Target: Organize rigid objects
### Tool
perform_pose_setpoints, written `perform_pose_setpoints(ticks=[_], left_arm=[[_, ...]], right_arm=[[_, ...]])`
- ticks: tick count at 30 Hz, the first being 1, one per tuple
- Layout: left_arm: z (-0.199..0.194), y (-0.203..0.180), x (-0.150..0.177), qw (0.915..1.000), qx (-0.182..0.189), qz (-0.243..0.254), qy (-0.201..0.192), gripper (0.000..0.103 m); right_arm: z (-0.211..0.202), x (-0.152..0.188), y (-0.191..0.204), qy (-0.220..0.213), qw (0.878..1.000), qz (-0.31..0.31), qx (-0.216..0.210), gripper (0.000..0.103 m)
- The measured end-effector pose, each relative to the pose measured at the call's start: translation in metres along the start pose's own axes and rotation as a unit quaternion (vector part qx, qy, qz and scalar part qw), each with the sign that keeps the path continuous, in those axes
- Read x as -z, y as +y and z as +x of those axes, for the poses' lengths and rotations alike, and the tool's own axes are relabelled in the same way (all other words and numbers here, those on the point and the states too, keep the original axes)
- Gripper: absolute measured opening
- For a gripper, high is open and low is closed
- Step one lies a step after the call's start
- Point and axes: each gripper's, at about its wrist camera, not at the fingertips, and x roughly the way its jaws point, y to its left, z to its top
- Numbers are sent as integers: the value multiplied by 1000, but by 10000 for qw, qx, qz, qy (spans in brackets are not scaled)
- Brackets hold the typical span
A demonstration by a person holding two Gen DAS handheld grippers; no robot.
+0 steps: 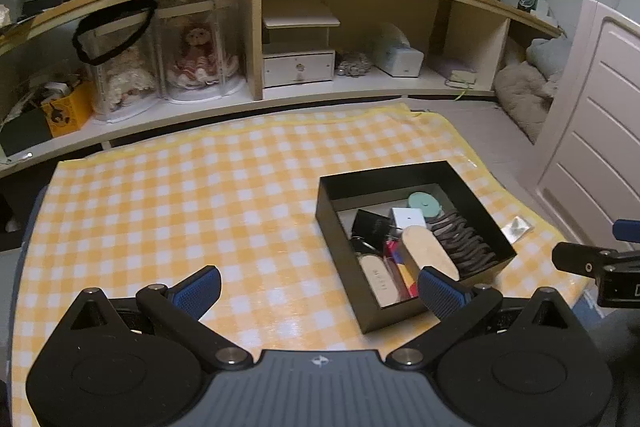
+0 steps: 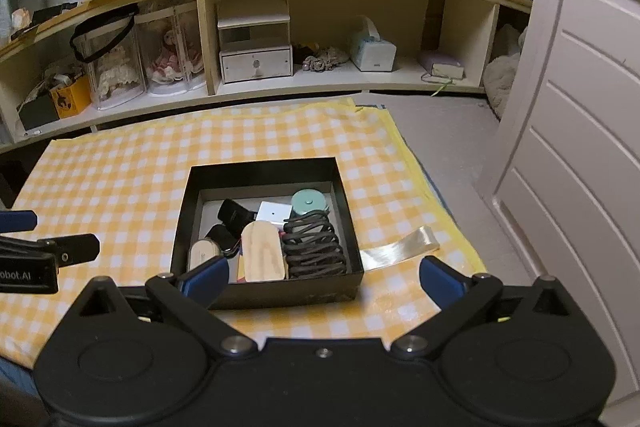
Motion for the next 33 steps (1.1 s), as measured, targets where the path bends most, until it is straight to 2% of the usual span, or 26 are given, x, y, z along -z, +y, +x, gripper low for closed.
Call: perform_pose_setpoints(ticks=[33], left_arm=[[1, 0, 6, 10000, -23, 17, 73, 103]], right_arm=[[3, 4, 2, 60, 10000, 3, 59, 102]])
